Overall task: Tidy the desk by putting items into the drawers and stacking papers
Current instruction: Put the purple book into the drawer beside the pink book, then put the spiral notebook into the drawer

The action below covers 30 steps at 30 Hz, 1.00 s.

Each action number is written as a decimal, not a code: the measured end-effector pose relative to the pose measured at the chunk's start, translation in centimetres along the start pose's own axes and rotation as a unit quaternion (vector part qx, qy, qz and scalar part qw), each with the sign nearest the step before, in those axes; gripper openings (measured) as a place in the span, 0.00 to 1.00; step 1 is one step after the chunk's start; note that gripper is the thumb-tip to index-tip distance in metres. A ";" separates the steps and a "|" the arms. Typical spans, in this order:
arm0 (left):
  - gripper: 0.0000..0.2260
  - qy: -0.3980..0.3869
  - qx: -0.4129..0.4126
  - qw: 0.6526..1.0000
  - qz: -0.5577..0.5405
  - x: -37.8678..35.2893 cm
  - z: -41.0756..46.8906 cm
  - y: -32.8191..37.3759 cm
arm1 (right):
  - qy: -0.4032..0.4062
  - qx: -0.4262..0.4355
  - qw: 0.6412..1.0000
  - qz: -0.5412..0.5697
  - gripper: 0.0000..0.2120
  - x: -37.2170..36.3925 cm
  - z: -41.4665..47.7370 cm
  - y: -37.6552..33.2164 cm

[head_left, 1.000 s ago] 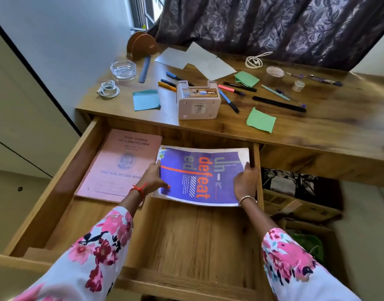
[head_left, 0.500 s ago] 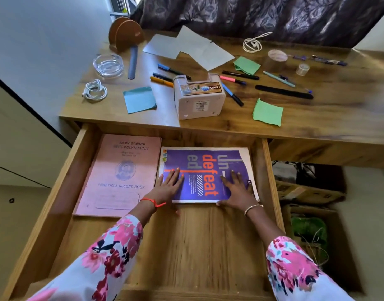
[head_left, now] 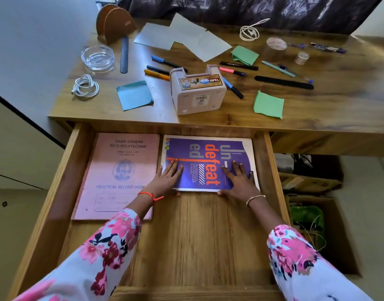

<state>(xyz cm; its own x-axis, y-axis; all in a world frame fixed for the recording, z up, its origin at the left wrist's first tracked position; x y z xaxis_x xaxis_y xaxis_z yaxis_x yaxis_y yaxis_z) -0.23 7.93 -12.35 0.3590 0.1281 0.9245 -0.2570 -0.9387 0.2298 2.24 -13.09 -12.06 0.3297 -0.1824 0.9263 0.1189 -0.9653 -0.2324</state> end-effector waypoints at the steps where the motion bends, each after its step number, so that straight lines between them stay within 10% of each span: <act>1: 0.41 0.003 -0.001 1.000 0.000 0.1 -0.1 0.1 | -0.001 0.001 1.000 0.001 0.44 0.0 0.0 0.0; 19: 0.32 0.257 -0.122 0.959 -0.008 10.6 -1.8 9.5 | 0.223 0.058 0.969 -0.088 0.33 10.3 -7.0 -0.9; 30: 0.31 0.341 -0.256 0.905 -0.001 15.9 -1.9 24.9 | 0.292 -0.052 0.951 -0.091 0.27 17.6 -16.2 9.3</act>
<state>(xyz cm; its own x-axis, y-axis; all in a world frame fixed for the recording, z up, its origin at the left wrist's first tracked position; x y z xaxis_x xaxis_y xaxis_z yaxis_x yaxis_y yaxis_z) -2.63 -12.84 8.65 -0.2325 0.4605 0.8567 -0.7008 -0.6901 0.1807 -6.04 -28.31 6.85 -0.2670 -0.0532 0.9622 0.0211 -0.9986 -0.0493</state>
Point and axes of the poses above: each hand's wrist, its own z-axis towards the middle knuckle, its own x-axis out of the back of the hand, y = z × x, the point moved 9 cm from there along z, towards the middle knuckle, and after that the axes turned 15 degrees about y, right-handed, at the moved point
